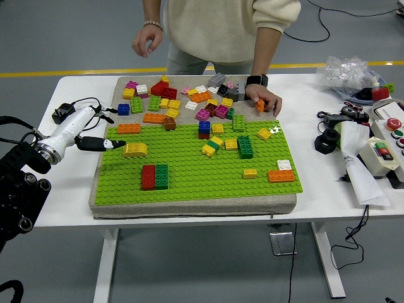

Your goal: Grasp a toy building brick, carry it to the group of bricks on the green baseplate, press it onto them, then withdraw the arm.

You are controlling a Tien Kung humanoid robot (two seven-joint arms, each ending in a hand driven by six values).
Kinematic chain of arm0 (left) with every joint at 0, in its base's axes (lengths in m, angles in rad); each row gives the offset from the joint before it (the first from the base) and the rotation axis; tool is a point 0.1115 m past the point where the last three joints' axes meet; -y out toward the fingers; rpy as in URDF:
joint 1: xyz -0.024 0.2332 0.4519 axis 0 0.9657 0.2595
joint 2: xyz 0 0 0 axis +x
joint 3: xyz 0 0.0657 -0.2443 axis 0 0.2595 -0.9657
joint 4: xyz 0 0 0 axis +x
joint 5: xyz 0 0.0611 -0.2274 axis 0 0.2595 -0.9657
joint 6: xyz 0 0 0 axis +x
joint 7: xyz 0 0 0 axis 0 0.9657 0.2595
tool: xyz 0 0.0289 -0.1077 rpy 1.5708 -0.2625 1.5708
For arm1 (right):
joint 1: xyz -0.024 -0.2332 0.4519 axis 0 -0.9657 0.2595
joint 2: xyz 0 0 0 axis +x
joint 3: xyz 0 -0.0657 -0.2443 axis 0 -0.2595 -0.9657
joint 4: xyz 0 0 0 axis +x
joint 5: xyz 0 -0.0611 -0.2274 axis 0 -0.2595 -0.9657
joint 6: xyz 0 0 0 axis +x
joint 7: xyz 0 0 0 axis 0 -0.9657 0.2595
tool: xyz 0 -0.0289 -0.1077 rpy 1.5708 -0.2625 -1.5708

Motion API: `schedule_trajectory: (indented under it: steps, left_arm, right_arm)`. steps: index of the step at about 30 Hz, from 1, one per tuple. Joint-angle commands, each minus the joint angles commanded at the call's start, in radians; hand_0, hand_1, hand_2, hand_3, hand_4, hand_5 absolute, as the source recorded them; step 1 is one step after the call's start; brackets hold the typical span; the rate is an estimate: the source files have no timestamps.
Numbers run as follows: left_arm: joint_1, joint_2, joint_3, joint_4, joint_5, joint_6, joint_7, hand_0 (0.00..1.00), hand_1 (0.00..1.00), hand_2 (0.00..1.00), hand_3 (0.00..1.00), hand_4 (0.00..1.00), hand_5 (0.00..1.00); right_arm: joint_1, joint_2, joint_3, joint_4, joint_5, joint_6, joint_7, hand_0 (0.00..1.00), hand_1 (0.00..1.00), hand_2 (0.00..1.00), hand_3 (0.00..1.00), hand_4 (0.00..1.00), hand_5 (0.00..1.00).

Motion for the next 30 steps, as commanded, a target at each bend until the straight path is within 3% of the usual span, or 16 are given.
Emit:
schedule_trajectory:
  steps: [2, 7, 8, 19, 30]
  left_arm:
    - [-0.010, -0.007, 0.012, 0.018, 0.006, -0.007, -0.001, 0.998, 0.791, 0.714, 0.814, 0.998, 0.266]
    - [-0.039, -0.032, 0.040, 0.068, 0.017, -0.022, -0.012, 0.998, 0.791, 0.714, 0.814, 0.998, 0.266]
    - [-0.044, -0.035, 0.043, 0.075, 0.019, -0.023, -0.014, 0.998, 0.819, 0.772, 0.839, 0.998, 0.204]
    - [-0.100, -0.048, 0.100, 0.178, 0.024, -0.001, -0.040, 0.998, 0.831, 0.786, 0.848, 0.998, 0.166]
    - [-0.166, -0.052, 0.142, 0.328, -0.008, 0.036, -0.058, 0.998, 0.825, 0.726, 0.811, 0.985, 0.149]
  right_arm:
    - [0.001, 0.000, -0.001, 0.000, 0.002, -0.001, 0.001, 0.790, 0.700, 0.749, 0.710, 0.905, 0.553]
    - [0.002, 0.000, -0.005, 0.000, 0.003, 0.000, 0.000, 0.790, 0.700, 0.749, 0.710, 0.905, 0.553]
    - [0.002, 0.000, -0.006, 0.000, 0.003, 0.000, 0.000, 0.790, 0.701, 0.749, 0.711, 0.905, 0.552]
    - [0.006, 0.003, -0.019, 0.000, -0.004, -0.001, 0.000, 0.789, 0.701, 0.749, 0.710, 0.904, 0.551]
    - [0.008, 0.004, -0.029, 0.000, -0.008, 0.003, -0.001, 0.791, 0.701, 0.749, 0.710, 0.903, 0.549]
